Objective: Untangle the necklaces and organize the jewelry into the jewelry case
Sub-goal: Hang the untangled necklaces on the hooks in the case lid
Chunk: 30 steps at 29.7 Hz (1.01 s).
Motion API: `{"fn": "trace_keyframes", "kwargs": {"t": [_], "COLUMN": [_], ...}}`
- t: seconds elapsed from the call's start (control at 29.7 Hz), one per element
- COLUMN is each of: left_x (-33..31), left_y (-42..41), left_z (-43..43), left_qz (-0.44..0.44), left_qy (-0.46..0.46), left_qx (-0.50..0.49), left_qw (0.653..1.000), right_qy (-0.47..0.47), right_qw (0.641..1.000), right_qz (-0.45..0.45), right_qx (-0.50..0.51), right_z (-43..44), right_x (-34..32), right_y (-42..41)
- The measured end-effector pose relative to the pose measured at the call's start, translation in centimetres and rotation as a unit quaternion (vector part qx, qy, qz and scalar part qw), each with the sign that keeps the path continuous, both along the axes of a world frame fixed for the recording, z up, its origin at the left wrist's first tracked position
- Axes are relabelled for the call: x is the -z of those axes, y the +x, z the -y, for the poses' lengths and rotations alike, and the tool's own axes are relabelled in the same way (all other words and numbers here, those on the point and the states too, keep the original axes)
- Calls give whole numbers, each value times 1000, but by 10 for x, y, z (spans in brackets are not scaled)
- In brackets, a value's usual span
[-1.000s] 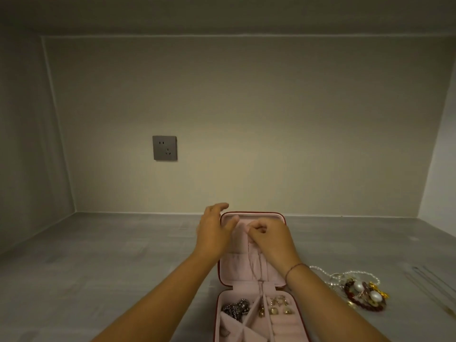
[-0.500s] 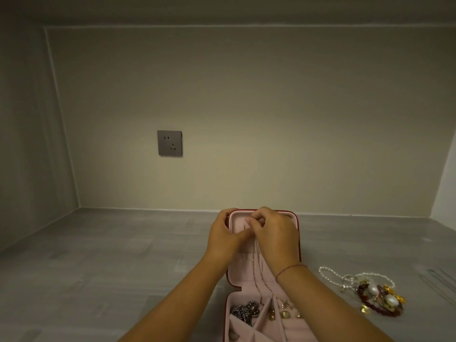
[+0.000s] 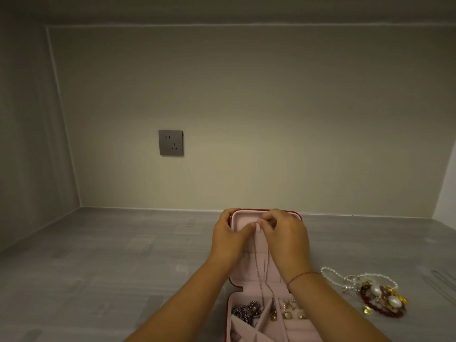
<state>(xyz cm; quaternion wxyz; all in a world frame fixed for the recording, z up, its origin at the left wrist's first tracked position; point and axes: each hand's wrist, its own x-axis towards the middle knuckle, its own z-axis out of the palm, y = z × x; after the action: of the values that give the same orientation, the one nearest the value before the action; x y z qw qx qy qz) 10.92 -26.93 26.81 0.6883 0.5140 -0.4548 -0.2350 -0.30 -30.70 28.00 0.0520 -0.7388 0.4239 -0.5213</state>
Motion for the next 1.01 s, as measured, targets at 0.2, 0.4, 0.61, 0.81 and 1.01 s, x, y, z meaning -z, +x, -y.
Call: {"fn": "trace_keyframes", "kwargs": {"t": [0.2, 0.4, 0.61, 0.81, 1.01], "left_x": [-4, -5, 4, 9, 8], "left_y": [-1, 1, 6, 5, 2], "left_z": [2, 0, 0, -1, -25], "left_qz": [-57, -94, -60, -24, 142], "left_qy": [32, 64, 82, 79, 40], "left_qx": [4, 19, 19, -8, -197], "left_qw": [998, 993, 995, 997, 969], "right_qy": [-74, -73, -37, 141, 338], "right_qw": [995, 991, 982, 976, 922], "right_qz": [-20, -65, -158, -163, 33], "right_qx": [62, 88, 99, 19, -188], "right_z": [-9, -12, -17, -30, -48], "right_x": [9, 12, 20, 25, 27], "right_y": [4, 1, -2, -13, -32]}}
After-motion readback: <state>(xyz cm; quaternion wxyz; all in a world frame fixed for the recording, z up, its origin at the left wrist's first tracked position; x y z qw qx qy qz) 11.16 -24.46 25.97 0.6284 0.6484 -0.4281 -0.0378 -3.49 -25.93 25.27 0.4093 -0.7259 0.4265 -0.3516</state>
